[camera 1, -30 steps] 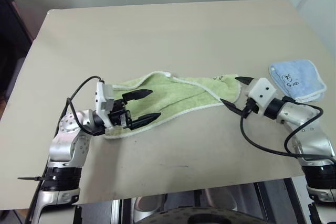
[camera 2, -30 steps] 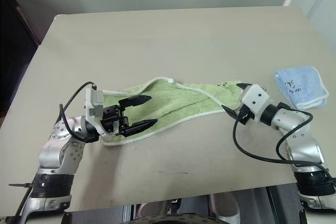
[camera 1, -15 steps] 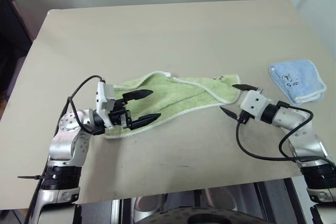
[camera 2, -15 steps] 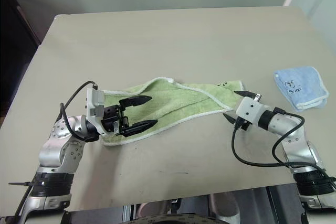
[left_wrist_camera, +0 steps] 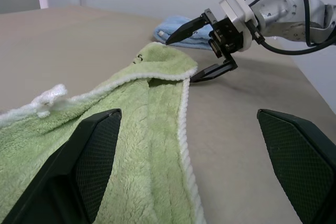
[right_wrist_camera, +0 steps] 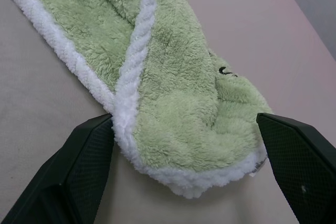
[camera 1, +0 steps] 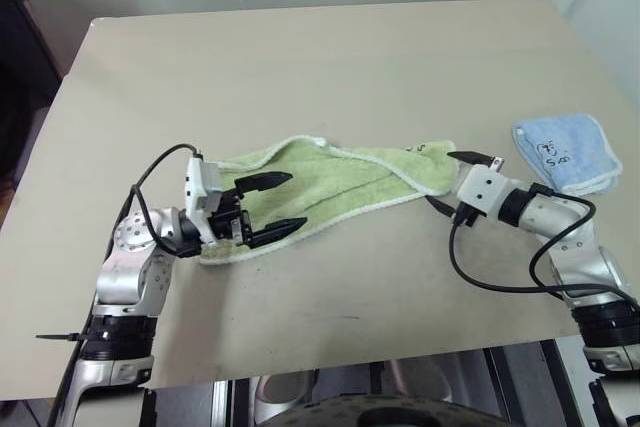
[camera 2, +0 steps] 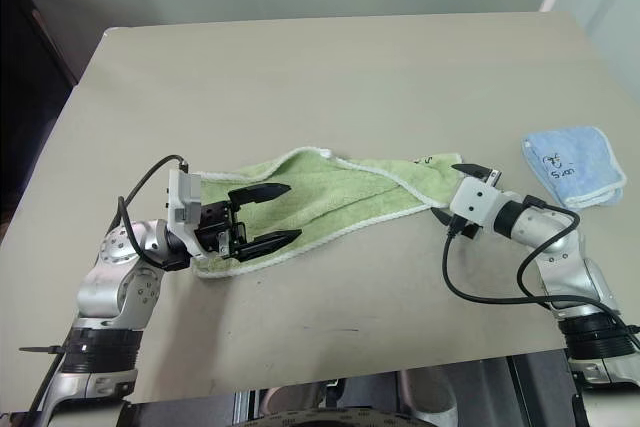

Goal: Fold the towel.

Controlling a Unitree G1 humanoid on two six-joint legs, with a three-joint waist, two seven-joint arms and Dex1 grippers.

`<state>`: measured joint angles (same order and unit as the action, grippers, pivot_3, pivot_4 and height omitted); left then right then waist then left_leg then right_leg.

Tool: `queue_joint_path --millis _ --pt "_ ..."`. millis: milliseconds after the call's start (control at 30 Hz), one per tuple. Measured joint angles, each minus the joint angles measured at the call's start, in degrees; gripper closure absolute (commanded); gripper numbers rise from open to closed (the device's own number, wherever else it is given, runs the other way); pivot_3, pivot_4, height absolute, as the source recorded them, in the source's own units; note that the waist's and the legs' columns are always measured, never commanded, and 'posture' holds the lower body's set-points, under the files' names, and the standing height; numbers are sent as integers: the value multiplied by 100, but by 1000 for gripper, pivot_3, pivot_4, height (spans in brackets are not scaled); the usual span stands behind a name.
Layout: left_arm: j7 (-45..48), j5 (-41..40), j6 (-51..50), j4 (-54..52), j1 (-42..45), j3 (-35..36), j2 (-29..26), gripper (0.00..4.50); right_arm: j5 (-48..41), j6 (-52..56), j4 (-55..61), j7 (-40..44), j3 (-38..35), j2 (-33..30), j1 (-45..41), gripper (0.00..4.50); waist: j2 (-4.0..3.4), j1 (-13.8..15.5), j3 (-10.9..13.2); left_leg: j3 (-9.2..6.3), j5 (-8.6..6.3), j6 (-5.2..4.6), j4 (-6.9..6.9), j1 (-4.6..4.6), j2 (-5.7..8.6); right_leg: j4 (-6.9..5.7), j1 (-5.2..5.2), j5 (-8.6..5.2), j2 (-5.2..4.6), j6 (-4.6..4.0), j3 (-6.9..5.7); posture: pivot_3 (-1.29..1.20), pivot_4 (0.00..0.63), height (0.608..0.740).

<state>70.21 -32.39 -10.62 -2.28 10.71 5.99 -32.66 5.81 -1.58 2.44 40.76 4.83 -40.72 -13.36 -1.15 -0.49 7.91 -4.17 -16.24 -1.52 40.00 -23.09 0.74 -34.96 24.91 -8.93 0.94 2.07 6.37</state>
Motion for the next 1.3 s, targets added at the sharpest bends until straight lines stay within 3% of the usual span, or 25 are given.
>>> queue_joint_path --millis 867,1000,1300 --pt "77 18 55 30 -45 -24 -5 0 -96 -132 -37 184 -144 -195 -194 34 0 -1 0 0 -1 -1 0 -1 -1 0 1 0 0 0 0 0 150 740" --pt "66 20 56 29 -44 -24 -5 0 9 -381 -223 177 -84 -139 -251 953 0 -3 0 0 -1 -1 0 -1 -1 0 1 0 0 0 1 0 150 740" --pt "39 27 86 29 -49 -23 -3 0 77 -884 -430 194 73 -57 -396 4222 0 -1 0 0 -1 -2 0 -1 -1 1 0 1 -1 0 0 0 150 740"
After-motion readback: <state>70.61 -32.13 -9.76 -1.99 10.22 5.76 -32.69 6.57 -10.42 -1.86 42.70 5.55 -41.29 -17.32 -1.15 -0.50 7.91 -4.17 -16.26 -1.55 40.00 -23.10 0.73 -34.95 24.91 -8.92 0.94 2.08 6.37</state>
